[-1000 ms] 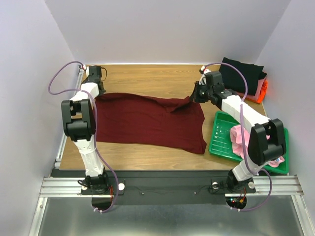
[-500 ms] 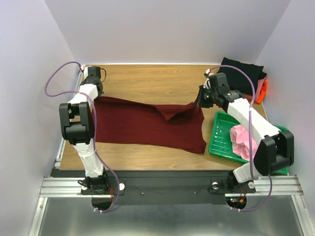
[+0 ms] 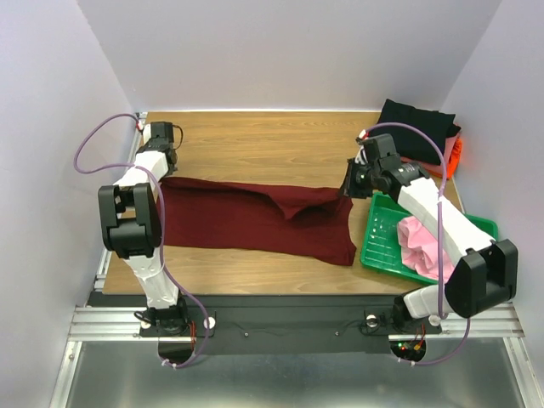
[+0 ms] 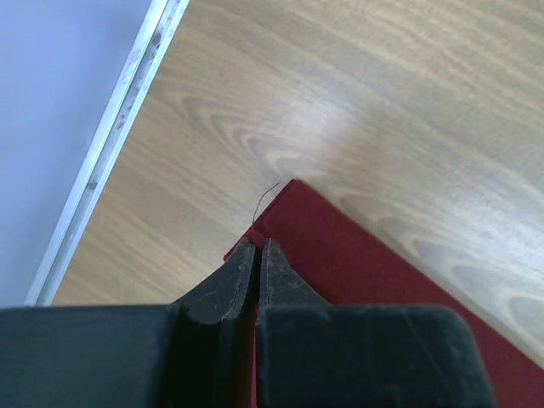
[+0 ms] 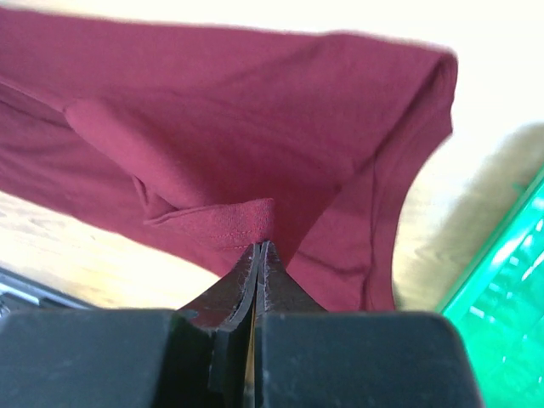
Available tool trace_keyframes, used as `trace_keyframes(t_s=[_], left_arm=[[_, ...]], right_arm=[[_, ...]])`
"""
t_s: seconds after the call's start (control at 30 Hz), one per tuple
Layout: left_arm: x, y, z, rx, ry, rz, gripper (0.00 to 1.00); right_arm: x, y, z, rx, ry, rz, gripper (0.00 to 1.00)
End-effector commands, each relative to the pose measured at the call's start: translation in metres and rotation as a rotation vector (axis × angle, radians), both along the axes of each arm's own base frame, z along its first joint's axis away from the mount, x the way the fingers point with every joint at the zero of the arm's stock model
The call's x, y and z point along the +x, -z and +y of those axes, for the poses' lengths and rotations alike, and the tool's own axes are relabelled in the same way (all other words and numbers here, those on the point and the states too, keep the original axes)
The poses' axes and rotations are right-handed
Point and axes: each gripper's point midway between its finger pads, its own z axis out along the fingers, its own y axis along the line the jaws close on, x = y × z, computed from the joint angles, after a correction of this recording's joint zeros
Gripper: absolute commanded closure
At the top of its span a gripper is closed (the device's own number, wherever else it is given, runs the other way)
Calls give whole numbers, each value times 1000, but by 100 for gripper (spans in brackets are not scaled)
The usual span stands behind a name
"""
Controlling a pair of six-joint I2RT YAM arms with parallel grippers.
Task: Fold and stack the t-shirts
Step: Fold the tshirt
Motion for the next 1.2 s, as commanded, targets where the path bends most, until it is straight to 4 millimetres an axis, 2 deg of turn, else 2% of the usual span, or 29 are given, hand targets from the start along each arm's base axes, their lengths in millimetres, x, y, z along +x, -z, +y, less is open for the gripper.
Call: trace_keyframes(t_s=[0.0,0.13,0.17,0.2,0.23,0.27,0.3,0.33,0.37,0.4,0.5,0.53,0.63,0.67,0.7,0.73,0.8,0.87,0.9,1.0,1.17], left_arm=[[-19,-23,9,31,-55,-27,100],[-41,-17,11,38,-89,-3,100],[-45,-15,12,42,-97,5,96],[-48,-14,13,38,-111,9,88],[-56,-11,13,37,-123,35,52],[-62,-9,14,41,-137,49,42],[-66,-10,14,44,-146,56,31],[-74,-11,15,41,-165,64,6],[-78,-20,17,53,-181,40,2],[-81,-26,17,53,-186,27,2],[-76,-50,15,36,-186,-57,1],[-65,-59,12,19,-178,-99,1],[-41,-61,-8,-46,-112,-135,2],[-25,-59,-24,-74,-66,-135,2],[-17,-57,-33,-91,-42,-133,1],[-6,-53,-40,-125,-17,-129,2],[5,-47,-77,-171,63,-121,1],[12,-32,-97,-232,111,-98,2],[14,-22,-104,-255,123,-83,2],[11,-6,-125,-320,178,-49,2],[-1,19,-144,-387,220,11,2]], right_arm=[[-24,2,-2,-6,-5,44,100],[-43,10,-3,-8,-11,82,100],[-49,13,-3,-7,-13,98,100],[-56,17,-4,-15,-16,113,99],[-62,21,-5,-26,-22,129,98],[-70,26,-8,-47,-24,161,94],[-75,28,-11,-60,-22,173,79],[-79,30,-17,-81,-9,178,66],[-82,31,-23,-109,8,185,51],[-83,28,-24,-107,7,178,45],[-70,18,-34,-158,42,112,39],[-63,17,-33,-165,44,107,39],[-44,19,-29,-171,67,81,39],[-29,21,-30,-181,104,50,40],[-22,21,-27,-170,111,38,40],[-8,25,-28,-182,147,14,40],[6,31,-28,-199,173,-2,41],[20,40,-25,-196,197,-10,44],[26,53,-24,-215,206,11,47],[39,73,-23,-234,223,33,51],[42,100,-24,-271,234,83,56]])
